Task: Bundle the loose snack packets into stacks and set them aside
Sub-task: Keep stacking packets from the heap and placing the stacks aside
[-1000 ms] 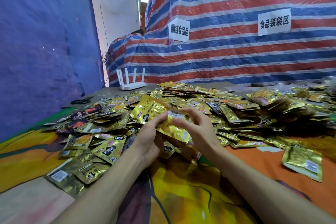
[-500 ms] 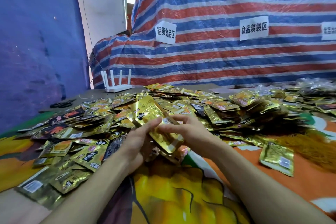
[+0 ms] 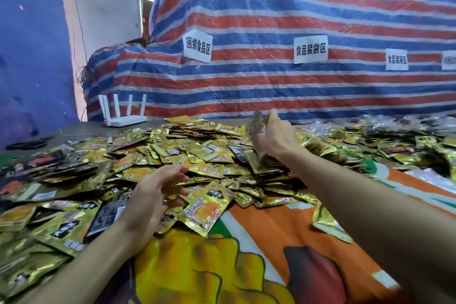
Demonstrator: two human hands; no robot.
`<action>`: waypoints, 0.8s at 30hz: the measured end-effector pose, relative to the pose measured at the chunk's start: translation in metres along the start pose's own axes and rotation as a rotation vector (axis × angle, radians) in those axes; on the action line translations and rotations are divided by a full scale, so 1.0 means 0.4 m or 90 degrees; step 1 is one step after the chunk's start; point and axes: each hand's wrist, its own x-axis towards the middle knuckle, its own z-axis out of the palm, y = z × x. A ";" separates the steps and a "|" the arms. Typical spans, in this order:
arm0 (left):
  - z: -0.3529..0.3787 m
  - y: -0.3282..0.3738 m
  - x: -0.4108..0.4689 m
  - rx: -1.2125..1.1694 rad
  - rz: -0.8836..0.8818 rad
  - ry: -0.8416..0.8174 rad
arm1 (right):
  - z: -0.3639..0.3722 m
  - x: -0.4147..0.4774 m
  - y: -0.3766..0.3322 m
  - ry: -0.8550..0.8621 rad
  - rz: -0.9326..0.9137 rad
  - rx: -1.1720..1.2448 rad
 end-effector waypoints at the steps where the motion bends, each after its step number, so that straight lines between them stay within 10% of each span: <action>1: 0.000 -0.002 0.001 0.000 0.004 0.000 | 0.008 0.014 0.011 0.002 0.000 -0.025; 9: -0.006 -0.002 0.000 0.013 0.018 -0.003 | 0.061 0.044 0.042 0.044 0.089 -0.338; 17: -0.010 0.014 0.000 0.087 0.099 0.093 | 0.080 -0.005 -0.048 0.113 -0.045 -0.233; 24: -0.034 0.025 -0.010 0.483 0.328 0.166 | 0.116 -0.164 -0.185 -0.427 -0.248 0.002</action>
